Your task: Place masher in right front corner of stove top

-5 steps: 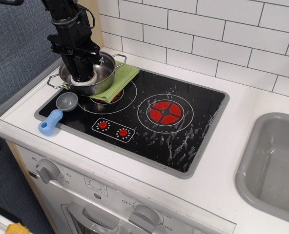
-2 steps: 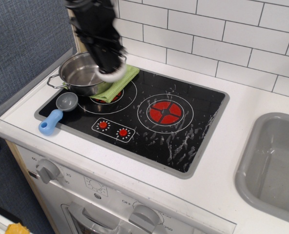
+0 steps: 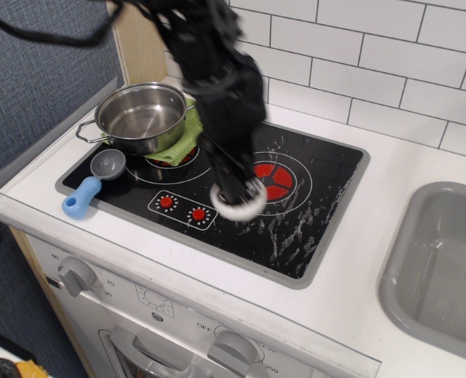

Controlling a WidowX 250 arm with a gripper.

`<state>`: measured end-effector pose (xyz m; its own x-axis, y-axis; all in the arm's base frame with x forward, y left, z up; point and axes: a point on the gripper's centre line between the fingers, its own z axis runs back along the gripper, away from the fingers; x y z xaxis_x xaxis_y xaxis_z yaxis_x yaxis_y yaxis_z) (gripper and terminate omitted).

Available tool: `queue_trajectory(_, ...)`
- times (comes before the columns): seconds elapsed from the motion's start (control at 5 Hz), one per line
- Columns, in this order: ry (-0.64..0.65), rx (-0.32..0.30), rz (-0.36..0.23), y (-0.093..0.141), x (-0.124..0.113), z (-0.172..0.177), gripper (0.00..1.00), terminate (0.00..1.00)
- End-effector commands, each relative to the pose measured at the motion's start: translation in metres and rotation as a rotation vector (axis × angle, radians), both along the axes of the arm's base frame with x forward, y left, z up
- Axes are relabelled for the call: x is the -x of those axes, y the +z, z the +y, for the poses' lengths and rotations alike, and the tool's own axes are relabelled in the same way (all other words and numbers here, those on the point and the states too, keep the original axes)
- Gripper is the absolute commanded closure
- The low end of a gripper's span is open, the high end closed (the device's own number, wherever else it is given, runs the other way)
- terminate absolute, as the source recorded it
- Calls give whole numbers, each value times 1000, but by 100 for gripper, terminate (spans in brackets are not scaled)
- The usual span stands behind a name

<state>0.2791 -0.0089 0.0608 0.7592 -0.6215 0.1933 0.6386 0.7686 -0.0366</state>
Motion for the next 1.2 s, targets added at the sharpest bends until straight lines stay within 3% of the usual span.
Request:
queue_trajectory(0.0,-67,-39,26,-8,8,1,100,0)
queue_trajectory(0.2,-83,-59,36,-7,8,3,100,0)
queue_trajectory(0.4,-85,-71,33,-6,8,3,0,0)
queue_trajectory(0.8,-87,-80,13,-7,7,3,0,0)
queue_trajectory(1.0,-7,-44,-53,-11,8,-1,0,0)
